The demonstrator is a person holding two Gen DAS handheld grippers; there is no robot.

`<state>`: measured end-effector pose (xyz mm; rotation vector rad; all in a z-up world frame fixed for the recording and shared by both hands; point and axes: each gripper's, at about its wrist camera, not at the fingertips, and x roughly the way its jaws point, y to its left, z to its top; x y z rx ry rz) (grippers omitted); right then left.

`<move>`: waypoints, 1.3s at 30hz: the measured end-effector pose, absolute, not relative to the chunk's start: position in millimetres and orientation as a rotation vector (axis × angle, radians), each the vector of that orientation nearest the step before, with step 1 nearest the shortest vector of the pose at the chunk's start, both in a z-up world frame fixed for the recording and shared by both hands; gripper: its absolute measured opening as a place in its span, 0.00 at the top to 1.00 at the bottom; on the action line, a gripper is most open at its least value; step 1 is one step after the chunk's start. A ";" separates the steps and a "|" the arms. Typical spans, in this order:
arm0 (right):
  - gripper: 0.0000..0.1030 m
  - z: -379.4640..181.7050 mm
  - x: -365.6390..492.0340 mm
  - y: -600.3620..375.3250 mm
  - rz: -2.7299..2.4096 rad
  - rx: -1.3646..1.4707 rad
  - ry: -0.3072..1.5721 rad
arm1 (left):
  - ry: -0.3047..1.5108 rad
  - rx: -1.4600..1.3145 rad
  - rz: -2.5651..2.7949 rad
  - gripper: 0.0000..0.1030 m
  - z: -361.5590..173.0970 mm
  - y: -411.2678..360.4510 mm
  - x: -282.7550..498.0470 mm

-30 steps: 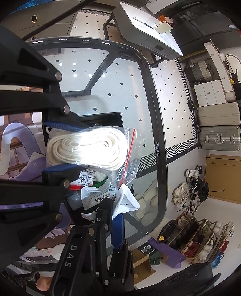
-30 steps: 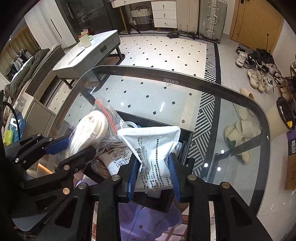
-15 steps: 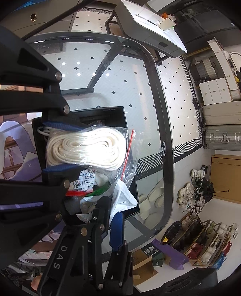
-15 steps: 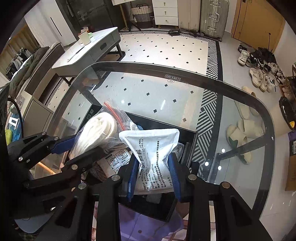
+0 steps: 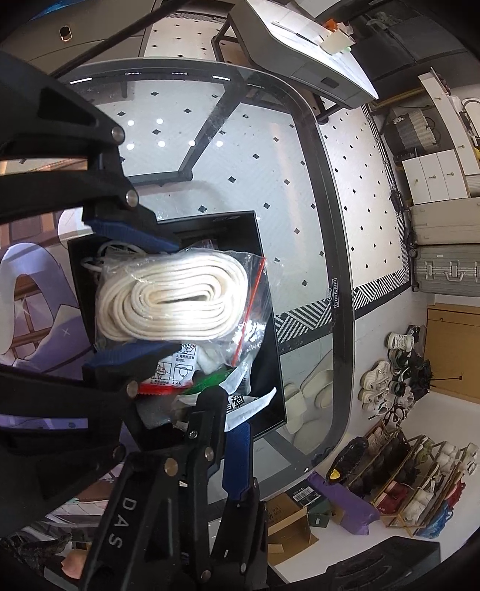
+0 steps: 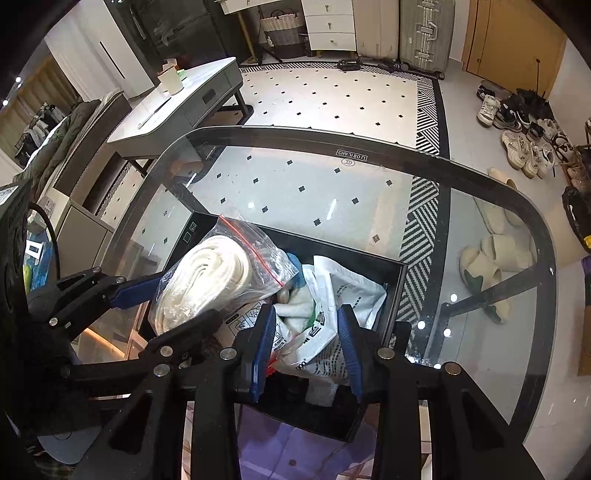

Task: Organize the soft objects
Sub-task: 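Lower the sachet and rope bag into the box and open both grippers, then raise both open grippers up and away from the box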

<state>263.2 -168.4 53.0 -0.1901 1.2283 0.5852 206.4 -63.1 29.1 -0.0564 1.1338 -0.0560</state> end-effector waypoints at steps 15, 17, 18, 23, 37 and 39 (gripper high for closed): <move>0.16 74.7 239.1 -200.0 0.574 -0.115 1.133 | 1.035 -0.040 -0.060 0.25 52.1 -56.9 183.4; 0.13 76.4 236.1 -203.9 0.572 -0.107 1.126 | 1.028 -0.046 -0.050 0.24 53.4 -53.2 179.5; 0.12 77.2 234.0 -205.5 0.573 -0.101 1.117 | 1.019 -0.051 -0.046 0.24 54.1 -50.5 177.1; 0.07 80.4 224.5 -220.8 0.556 -0.077 1.072 | 0.983 -0.082 -0.040 0.02 55.2 -39.9 164.4; 0.07 85.4 174.7 -236.7 0.545 -0.125 0.811 | 0.853 -0.092 -0.029 0.00 51.9 -34.1 121.1; 0.07 84.1 166.6 -236.2 0.543 -0.154 0.768 | 0.835 -0.089 -0.030 0.00 50.5 -33.5 115.5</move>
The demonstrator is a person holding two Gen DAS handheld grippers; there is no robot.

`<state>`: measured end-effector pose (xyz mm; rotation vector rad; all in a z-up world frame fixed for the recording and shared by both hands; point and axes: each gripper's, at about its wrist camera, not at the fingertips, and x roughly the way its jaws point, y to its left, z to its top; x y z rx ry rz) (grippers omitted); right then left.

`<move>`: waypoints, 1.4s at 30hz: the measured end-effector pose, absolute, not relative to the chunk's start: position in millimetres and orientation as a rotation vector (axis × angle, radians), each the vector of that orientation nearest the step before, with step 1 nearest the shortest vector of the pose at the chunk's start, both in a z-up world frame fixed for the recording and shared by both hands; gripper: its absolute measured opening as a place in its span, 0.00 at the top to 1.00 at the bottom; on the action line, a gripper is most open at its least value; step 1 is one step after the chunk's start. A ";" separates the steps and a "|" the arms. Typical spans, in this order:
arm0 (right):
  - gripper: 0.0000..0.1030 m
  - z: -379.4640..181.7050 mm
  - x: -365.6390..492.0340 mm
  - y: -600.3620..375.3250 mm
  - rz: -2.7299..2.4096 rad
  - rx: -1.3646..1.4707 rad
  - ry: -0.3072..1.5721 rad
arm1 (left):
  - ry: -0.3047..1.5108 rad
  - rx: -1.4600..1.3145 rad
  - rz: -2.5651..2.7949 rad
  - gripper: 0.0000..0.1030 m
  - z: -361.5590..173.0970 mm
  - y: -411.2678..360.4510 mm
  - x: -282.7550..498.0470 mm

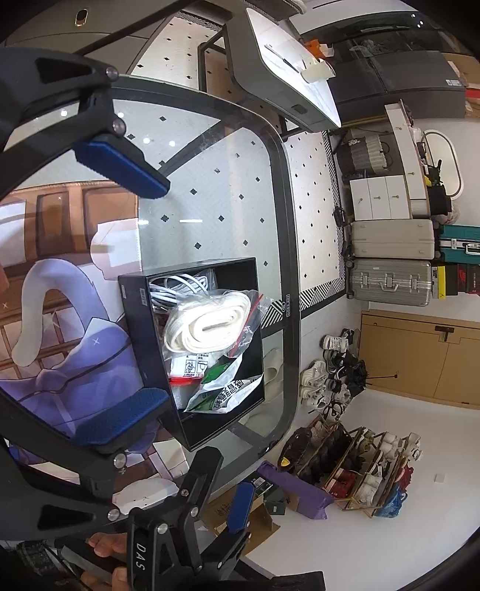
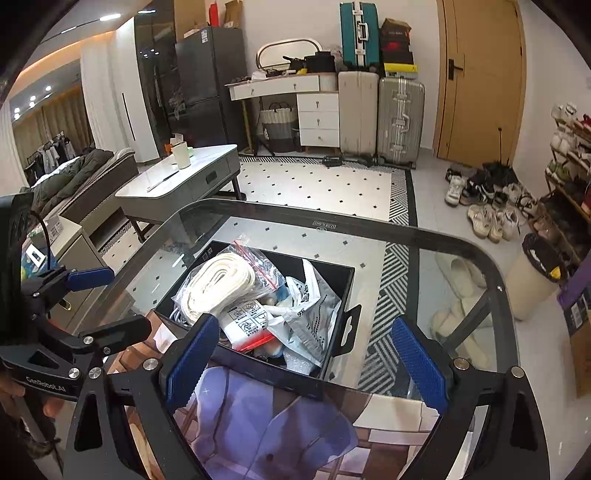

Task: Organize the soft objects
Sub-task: 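Raise both open grippers up and away from the box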

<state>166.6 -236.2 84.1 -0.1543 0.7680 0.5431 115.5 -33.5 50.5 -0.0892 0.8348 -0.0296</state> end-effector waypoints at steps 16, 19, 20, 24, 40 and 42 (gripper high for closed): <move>0.07 61.9 133.5 -266.2 0.517 -0.078 0.654 | 0.710 -0.127 0.010 0.00 35.3 -27.9 88.4; 0.07 57.1 130.2 -269.8 0.510 -0.077 0.634 | 0.691 -0.123 0.008 0.00 28.5 -28.5 85.0; 0.07 55.1 128.8 -270.2 0.504 -0.081 0.625 | 0.687 -0.116 0.010 0.00 26.4 -29.2 84.4; 0.07 47.0 123.7 -273.9 0.503 -0.054 0.608 | 0.667 -0.107 0.011 0.00 19.0 -29.9 79.4; 0.07 19.4 115.9 -275.1 0.502 -0.049 0.573 | 0.597 -0.098 0.011 0.00 -2.4 -35.1 67.1; 0.07 18.6 115.1 -275.1 0.499 -0.054 0.577 | 0.598 -0.096 0.010 0.00 -3.0 -34.6 65.7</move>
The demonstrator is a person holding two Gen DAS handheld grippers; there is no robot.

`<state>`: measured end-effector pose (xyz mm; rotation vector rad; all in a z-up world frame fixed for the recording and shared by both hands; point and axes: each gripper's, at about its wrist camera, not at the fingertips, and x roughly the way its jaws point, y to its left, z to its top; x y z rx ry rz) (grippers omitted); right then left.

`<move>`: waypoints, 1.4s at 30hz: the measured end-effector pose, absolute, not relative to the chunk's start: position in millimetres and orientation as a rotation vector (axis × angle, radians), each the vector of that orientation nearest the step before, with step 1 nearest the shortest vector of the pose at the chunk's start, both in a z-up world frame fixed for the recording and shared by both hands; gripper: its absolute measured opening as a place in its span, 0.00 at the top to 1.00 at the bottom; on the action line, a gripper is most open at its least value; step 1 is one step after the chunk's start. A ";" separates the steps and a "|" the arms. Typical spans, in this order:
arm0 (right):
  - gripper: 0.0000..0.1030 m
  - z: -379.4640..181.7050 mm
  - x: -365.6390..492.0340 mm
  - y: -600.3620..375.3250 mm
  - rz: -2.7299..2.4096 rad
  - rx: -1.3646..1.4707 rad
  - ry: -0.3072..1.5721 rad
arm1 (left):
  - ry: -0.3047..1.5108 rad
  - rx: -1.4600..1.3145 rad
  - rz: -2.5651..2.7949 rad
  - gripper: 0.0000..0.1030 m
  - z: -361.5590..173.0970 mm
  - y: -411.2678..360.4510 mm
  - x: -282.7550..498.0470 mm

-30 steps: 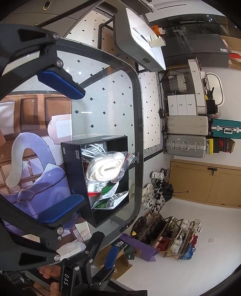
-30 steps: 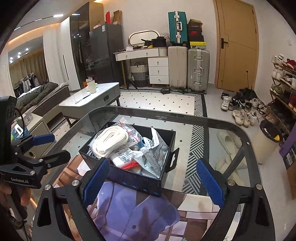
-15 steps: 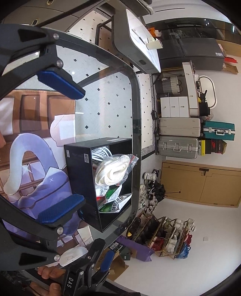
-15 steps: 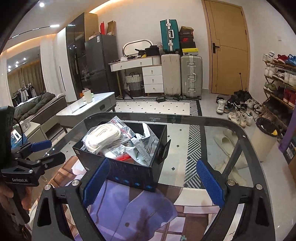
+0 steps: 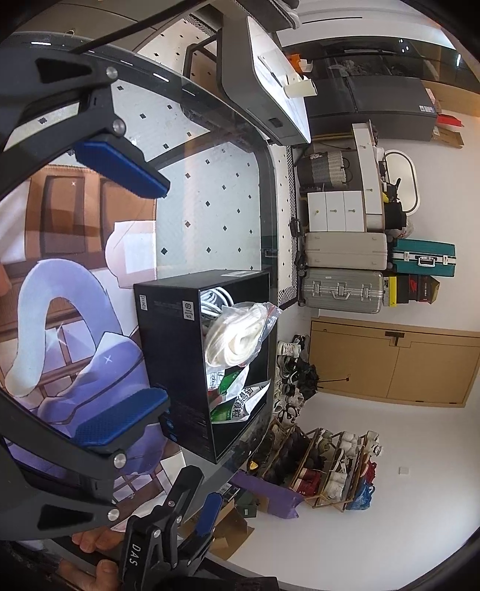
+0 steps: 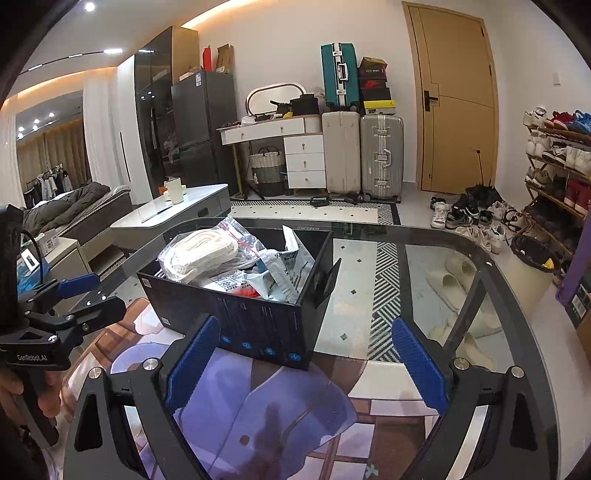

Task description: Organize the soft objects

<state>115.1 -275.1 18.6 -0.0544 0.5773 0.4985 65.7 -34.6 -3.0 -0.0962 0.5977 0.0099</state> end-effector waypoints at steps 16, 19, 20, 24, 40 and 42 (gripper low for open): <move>0.07 17.1 105.7 -274.3 0.501 -0.073 0.528 | 0.565 -0.095 0.006 0.00 -6.3 -36.1 61.2; 0.07 16.0 105.2 -274.4 0.501 -0.074 0.530 | 0.565 -0.084 0.003 0.00 -6.5 -38.5 61.5; 0.07 15.8 105.1 -274.5 0.501 -0.074 0.533 | 0.568 -0.082 0.003 0.00 -6.6 -39.1 62.0; 0.07 17.3 102.4 -274.6 0.495 -0.080 0.525 | 0.560 -0.077 0.004 0.00 -6.8 -40.0 61.4; 0.06 15.5 105.9 -273.9 0.488 -0.084 0.542 | 0.566 -0.094 0.004 0.00 -9.0 -36.1 61.2; 0.06 15.2 105.7 -273.2 0.493 -0.089 0.538 | 0.567 -0.098 0.004 0.00 -9.1 -35.1 61.5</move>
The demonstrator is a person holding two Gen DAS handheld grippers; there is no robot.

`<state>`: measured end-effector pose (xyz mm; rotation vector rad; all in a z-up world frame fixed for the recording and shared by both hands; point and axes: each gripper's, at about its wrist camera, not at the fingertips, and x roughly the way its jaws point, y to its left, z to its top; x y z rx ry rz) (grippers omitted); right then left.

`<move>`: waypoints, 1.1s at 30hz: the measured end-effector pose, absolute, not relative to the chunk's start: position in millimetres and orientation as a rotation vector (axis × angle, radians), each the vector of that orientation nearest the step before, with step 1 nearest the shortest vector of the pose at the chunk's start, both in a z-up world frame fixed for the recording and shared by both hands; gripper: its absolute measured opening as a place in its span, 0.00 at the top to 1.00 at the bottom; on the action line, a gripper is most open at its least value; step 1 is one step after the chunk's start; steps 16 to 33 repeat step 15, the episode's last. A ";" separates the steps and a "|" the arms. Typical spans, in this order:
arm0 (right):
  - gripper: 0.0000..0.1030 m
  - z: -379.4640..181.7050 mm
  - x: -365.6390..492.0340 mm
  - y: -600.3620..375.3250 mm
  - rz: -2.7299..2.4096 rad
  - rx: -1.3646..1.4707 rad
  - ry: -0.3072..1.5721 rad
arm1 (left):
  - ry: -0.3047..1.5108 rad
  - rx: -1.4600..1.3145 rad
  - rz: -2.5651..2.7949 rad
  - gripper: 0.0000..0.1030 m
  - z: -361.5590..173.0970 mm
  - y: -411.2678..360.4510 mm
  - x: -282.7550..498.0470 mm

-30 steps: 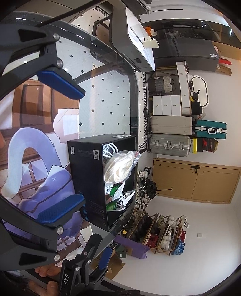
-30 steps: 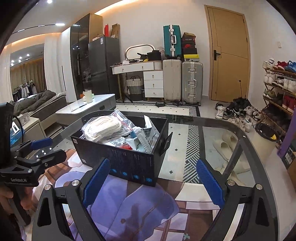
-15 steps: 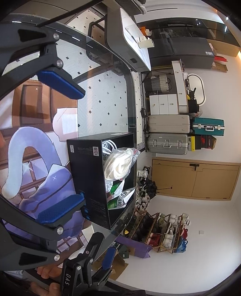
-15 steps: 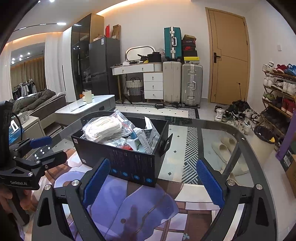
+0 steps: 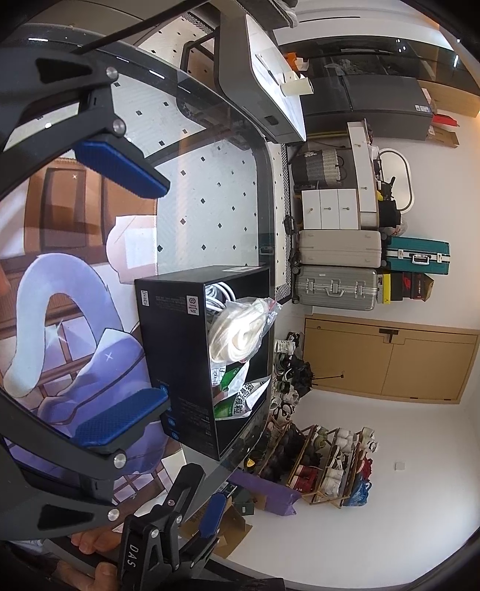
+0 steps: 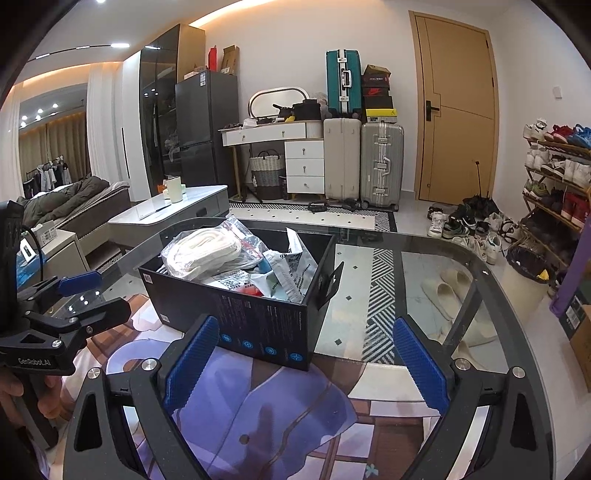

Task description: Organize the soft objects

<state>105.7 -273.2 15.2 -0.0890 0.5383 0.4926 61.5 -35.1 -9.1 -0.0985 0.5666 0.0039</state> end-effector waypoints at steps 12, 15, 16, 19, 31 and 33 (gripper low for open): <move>0.05 13.6 104.6 -273.0 0.493 -0.094 0.536 | 0.563 -0.077 0.012 0.00 -7.9 -39.1 60.9; 0.05 13.6 104.3 -273.3 0.494 -0.094 0.538 | 0.560 -0.078 0.014 0.00 -8.0 -39.0 60.7; 0.05 13.6 104.3 -273.3 0.494 -0.094 0.538 | 0.560 -0.078 0.014 0.00 -8.0 -39.0 60.7; 0.05 13.6 104.3 -273.3 0.494 -0.094 0.538 | 0.560 -0.078 0.014 0.00 -8.0 -39.0 60.7; 0.05 13.6 104.3 -273.3 0.494 -0.094 0.538 | 0.560 -0.078 0.014 0.00 -8.0 -39.0 60.7; 0.05 13.6 104.3 -273.3 0.494 -0.094 0.538 | 0.560 -0.078 0.014 0.00 -8.0 -39.0 60.7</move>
